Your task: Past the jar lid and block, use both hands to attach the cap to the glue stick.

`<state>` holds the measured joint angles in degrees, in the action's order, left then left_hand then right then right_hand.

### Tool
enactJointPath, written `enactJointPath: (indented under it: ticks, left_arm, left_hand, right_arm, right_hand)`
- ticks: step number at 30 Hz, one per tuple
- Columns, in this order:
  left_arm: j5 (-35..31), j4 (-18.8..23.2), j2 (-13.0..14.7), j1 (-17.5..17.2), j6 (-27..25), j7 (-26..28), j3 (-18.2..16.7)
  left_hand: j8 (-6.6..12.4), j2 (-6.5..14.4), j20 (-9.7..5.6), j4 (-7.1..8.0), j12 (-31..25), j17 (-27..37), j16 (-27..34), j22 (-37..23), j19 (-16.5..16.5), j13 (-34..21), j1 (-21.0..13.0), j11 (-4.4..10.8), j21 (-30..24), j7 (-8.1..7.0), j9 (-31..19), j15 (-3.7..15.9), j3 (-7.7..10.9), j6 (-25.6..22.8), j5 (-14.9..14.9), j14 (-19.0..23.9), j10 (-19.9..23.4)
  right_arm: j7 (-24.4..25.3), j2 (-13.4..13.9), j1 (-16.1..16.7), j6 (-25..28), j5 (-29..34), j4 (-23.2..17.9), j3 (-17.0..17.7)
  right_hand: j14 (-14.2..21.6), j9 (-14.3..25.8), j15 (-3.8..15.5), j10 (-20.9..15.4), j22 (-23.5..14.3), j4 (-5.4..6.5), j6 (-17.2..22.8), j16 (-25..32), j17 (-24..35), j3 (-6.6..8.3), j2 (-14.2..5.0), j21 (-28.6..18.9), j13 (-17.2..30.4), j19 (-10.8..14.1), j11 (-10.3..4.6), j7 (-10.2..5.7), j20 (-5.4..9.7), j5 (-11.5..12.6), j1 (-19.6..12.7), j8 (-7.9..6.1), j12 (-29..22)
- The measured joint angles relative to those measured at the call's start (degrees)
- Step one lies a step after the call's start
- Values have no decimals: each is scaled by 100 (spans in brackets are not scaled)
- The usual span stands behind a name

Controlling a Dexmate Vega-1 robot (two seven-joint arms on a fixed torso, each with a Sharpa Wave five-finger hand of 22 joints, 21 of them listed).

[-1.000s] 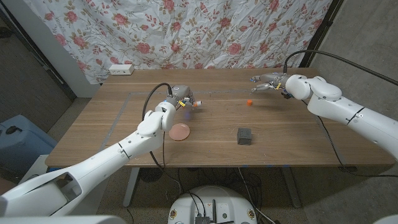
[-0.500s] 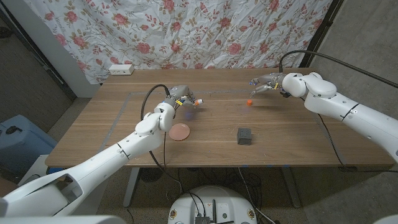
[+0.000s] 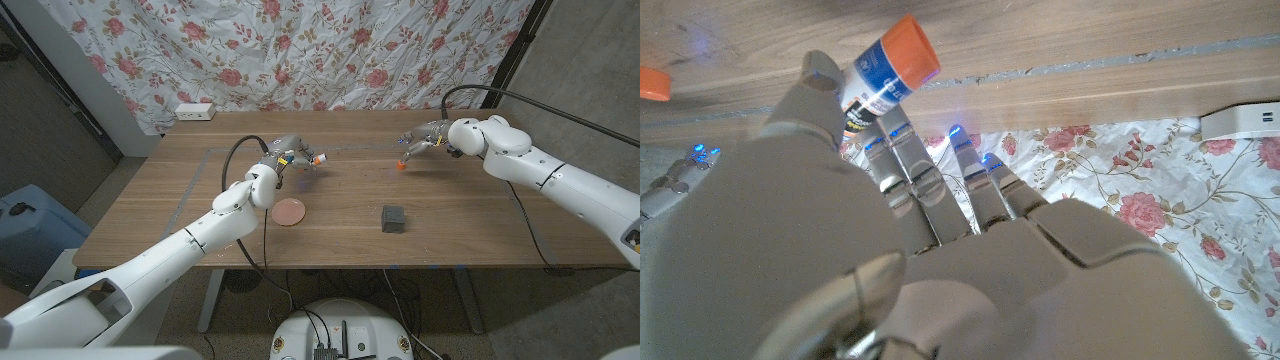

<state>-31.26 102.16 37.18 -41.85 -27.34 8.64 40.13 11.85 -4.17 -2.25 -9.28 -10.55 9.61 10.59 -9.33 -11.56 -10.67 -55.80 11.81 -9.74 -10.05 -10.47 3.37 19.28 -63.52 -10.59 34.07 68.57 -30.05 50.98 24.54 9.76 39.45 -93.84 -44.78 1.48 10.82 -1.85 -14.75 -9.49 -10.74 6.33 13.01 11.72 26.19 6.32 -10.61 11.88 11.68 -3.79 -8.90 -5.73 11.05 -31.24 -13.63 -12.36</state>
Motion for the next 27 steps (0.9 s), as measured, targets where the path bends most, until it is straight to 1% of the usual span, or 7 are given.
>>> enactJointPath:
  ticks: [2, 5, 7, 15, 17, 21, 27]
  left_arm:
    - [382, -20, -5, 0, 172, 0, -17]
    - [382, -55, -14, -1, 172, 202, -41]
    - [585, -78, -23, -1, 278, 306, -52]
    - [810, -188, -65, -1, 415, 432, -96]
    - [810, -204, -71, -1, 415, 432, -99]
    - [1014, -218, -77, 1, 535, 558, -102]
    - [1127, -220, -80, -1, 568, 640, -106]
  left_hand:
    - [-15, 6, 0, 0, 3, 0, 0, 0, 0, 0, 7, 0, 0, 0, 0, 0, 0, 0, 1, 0, 0]
    - [-17, 6, 0, 0, 20, 0, -21, 0, -1, 0, 7, 0, 0, -6, 0, -28, 0, -6, 1, -28, 0]
    - [-25, 5, 19, 0, 23, 0, -21, 0, 18, 0, 7, 0, 0, -6, 0, -30, 0, -6, 1, -30, 0]
    - [-33, 5, 20, -1, 34, 0, -21, -1, 19, -3, 8, 0, -1, -6, 0, -29, 0, -6, 2, -29, 0]
    - [-33, 5, 20, -1, 13, 0, -21, -1, 19, -6, 8, 0, -1, -6, 0, -30, -1, -6, 2, -29, 0]
    - [-33, 4, 20, -8, 12, -29, -21, -1, 19, -9, 9, 0, -1, -6, 0, -30, -8, -6, 2, -29, 0]
    - [-34, 4, 20, -16, 12, -29, -21, -1, 18, -12, 9, 0, -1, -5, 0, -30, -15, -5, 3, -29, 0]
  right_arm:
    - [-40, -150, -134, -25, 51, 241, -131]
    - [-75, -150, -134, -46, 106, 241, -131]
    - [-92, -223, -202, -53, 137, 344, -208]
    - [-115, -279, -250, -74, 253, 431, -275]
    - [-115, -279, -250, -75, 292, 431, -275]
    - [-113, -333, -267, -75, 336, 513, -340]
    - [-69, -359, -265, -53, 420, 552, -388]
  right_hand:
    - [49, 0, -10, -9, 0, 0, 22, 0, 0, 0, 1, 0, 0, 0, -9, -22, 0, 0, -1, 0, 0]
    - [49, 0, -10, -31, 0, -7, 23, 30, 0, 41, 84, -6, 0, 21, -31, -22, 21, 0, -86, 0, 0]
    - [49, 0, -10, -63, 0, 0, 44, 46, 0, 48, 28, -22, 0, 41, 1, -41, 41, 0, -137, -26, 0]
    - [152, -1, 30, -183, 1, 16, 176, 46, 1, 65, 2, -22, -1, 102, -41, -32, 62, 0, -272, -75, -44]
    - [183, -1, 61, -204, 1, 16, 217, 46, 1, 64, 75, -22, -1, 102, -61, -73, 62, 0, -346, -94, -44]
    - [253, -1, 91, -310, 1, 39, 309, 96, 1, 87, 0, -22, -1, 143, -86, -103, 61, 0, -423, -120, -77]
    - [326, -1, 124, -430, 1, 39, 392, 112, 1, 87, 59, -22, -1, 183, -124, -186, 102, 0, -485, -144, -85]
